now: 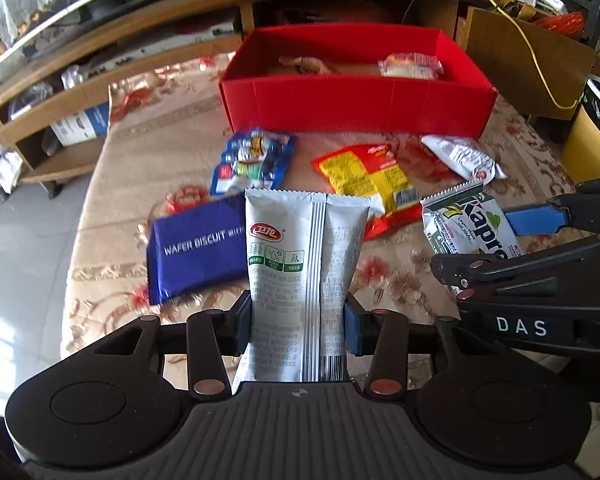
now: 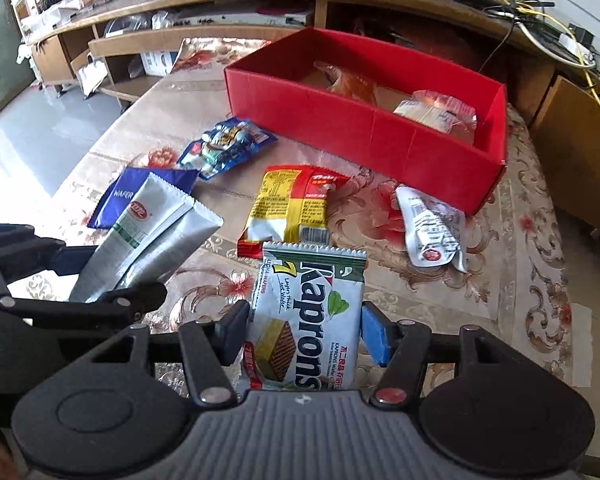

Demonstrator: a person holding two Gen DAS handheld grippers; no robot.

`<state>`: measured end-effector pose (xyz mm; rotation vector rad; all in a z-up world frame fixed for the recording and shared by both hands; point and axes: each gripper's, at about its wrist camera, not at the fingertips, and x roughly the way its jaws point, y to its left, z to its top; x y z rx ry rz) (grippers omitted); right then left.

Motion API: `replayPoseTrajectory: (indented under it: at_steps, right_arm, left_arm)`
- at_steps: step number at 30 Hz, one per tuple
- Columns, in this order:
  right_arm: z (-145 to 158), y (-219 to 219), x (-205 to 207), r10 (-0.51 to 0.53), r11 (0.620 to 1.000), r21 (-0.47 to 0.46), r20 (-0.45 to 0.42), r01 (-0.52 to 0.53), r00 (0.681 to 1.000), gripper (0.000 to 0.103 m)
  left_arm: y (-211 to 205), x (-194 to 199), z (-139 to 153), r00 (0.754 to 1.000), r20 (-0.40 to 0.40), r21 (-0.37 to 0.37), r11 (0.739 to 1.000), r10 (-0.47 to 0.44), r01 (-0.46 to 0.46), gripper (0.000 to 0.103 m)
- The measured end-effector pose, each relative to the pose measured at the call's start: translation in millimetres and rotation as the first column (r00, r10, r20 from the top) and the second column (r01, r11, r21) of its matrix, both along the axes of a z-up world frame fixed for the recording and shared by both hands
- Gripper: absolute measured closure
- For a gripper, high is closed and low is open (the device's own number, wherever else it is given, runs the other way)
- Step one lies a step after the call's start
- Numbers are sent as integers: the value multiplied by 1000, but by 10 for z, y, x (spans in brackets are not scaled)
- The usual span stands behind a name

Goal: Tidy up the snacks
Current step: 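Carry the white sachet and Kaprons wafer over the red box with both grippers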

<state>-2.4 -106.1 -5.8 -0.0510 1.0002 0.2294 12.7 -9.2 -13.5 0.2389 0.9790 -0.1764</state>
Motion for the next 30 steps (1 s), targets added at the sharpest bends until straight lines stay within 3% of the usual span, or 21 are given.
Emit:
replayPoseTrajectory:
  at_steps: [15,30]
  right_arm:
    - [244,-152,52,-55,996,70,86,49,995,46]
    - [387,-266,635,-110,994,22,162,108,981,46]
  left_arm:
    - [-181,94,184,991,123,102,994,-45,32,51]
    - [-273,930,226,986,160,23,999,-51,48,52]
